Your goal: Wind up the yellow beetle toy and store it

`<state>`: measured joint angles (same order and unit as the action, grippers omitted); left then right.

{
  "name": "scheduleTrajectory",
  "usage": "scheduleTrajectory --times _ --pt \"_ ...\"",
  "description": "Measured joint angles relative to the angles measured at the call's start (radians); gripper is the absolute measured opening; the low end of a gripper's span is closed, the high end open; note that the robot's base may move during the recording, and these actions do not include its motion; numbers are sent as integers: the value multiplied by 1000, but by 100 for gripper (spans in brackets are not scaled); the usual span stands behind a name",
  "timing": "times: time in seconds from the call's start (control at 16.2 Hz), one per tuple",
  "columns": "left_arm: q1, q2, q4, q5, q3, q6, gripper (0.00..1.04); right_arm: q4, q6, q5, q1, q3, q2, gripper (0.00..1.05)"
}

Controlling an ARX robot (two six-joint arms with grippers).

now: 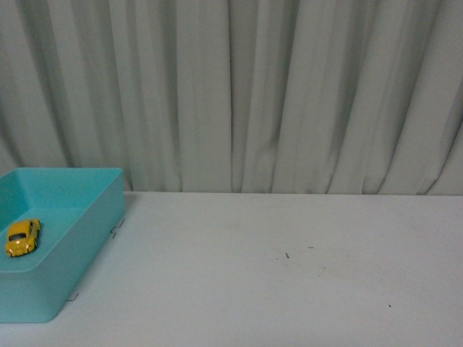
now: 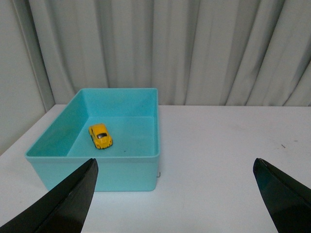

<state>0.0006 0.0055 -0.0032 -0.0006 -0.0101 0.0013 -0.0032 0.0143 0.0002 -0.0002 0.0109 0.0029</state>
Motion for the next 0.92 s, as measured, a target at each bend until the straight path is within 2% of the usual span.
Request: scheduleTrajectory --times 0.92 --pt "0 0 2 0 0 0 98 3 0 0 0 0 0 98"
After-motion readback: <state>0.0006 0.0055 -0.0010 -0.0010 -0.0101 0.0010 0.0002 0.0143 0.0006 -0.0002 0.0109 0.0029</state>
